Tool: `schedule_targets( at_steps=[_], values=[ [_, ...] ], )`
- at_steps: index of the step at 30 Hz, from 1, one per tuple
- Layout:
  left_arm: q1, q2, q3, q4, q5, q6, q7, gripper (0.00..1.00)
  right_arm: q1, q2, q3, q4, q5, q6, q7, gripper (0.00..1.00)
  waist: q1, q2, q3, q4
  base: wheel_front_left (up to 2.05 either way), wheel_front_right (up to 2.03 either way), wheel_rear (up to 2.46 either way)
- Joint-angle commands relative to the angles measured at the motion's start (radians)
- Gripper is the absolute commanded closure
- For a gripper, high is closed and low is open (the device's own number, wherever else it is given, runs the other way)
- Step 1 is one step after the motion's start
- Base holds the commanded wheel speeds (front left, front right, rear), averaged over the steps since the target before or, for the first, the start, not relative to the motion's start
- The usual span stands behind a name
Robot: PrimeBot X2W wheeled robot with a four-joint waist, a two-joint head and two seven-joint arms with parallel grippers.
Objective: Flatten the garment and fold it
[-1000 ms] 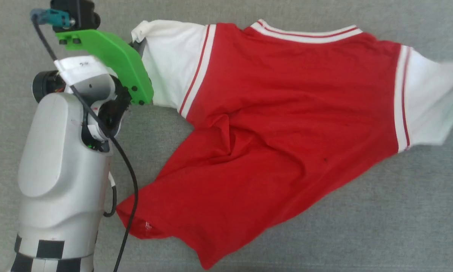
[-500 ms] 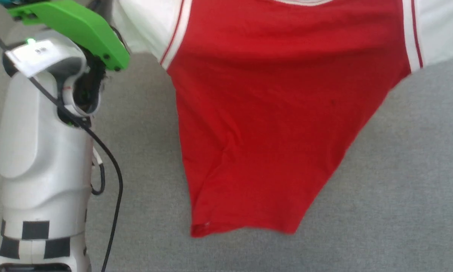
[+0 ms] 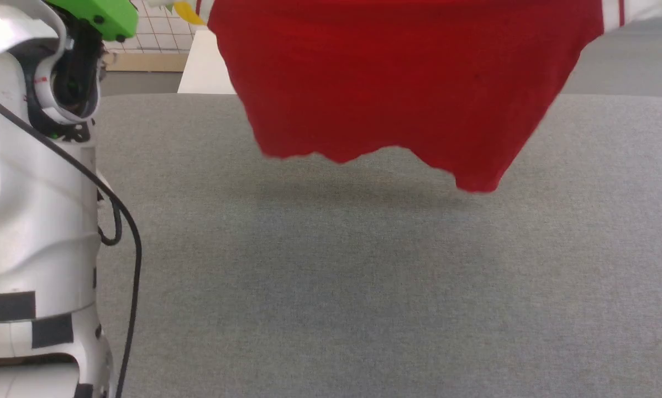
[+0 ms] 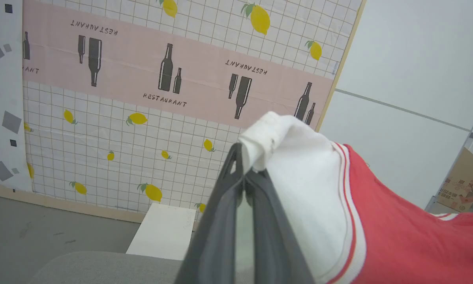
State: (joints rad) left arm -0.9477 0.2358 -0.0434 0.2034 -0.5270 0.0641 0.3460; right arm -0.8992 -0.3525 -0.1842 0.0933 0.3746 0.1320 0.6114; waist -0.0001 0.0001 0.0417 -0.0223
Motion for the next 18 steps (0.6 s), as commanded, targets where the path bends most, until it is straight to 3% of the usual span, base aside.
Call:
schedule_targets(
  at_steps=[1, 9, 18],
  values=[
    [-0.023, 0.012, 0.005, 0.007, 0.007, 0.005, -0.004, 1.00, -0.025, 0.006, -0.002, 0.006, 0.002, -0.001, -0.003, 1.00, 0.0001, -0.0001, 0.005, 0.002, 0.00, 0.00, 0.00],
    [-0.107, 0.041, -0.016, 0.073, 0.035, 0.006, 0.010, 1.00, -0.136, 0.012, -0.005, 0.071, -0.035, -0.001, 0.000, 1.00, 0.0001, -0.0001, 0.066, 0.003, 0.00, 0.00, 0.00],
    [-0.326, 0.065, -0.078, 0.188, 0.120, 0.011, -0.004, 1.00, -0.382, 0.029, -0.017, 0.245, -0.149, -0.001, -0.044, 1.00, 0.0001, -0.0001, 0.249, -0.009, 0.00, 0.00, 0.00]
  ],
)
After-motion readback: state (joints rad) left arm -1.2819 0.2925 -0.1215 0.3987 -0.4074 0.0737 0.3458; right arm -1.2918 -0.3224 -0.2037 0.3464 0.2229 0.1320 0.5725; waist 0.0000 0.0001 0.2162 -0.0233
